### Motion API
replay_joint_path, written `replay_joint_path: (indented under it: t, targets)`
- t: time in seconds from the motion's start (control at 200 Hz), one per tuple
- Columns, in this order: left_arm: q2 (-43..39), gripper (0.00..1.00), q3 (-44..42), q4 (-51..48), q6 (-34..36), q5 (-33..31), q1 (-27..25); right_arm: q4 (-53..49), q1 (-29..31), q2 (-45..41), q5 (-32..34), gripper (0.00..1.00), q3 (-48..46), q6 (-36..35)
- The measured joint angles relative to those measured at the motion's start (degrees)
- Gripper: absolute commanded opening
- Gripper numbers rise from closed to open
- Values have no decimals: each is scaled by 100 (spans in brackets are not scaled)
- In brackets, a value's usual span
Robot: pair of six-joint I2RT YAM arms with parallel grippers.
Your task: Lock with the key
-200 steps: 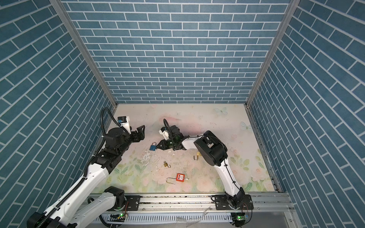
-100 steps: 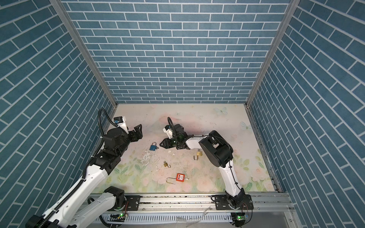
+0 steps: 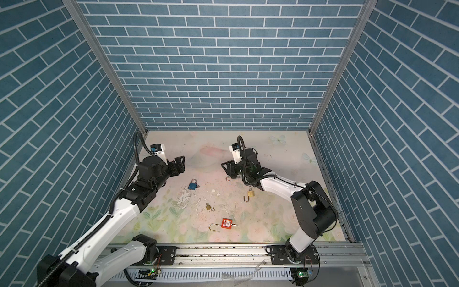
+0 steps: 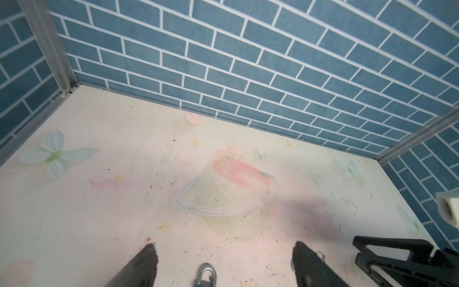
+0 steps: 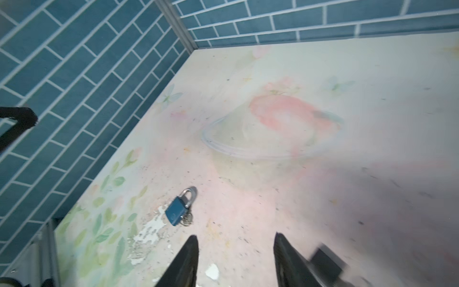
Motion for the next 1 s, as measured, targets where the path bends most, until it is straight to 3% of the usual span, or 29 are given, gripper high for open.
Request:
replay_joint_path:
  t: [0.12,0.23,0.49,0.73,1.0]
  targets:
    - [562,86,352,-125,-127,-160,-487,-46,-273,-476,398,65,-551,-26]
    - [1049,86,566,-197,-348,-304,-957,-125,-546,-789,640,66,-894,4]
    - [2597,86,1460,-767,-1779,-730,-1899,-352,-1200,-1034,1016,66,-1298,459]
    - [3821,86,2229,-1038,-3263,-411,-2328,-273,-1423,-1036,1005,66,-1679,748]
    - [4854,86,3180,-953,-3989,240,-2494,-24,-1447,-1088,946,65,-1956,905]
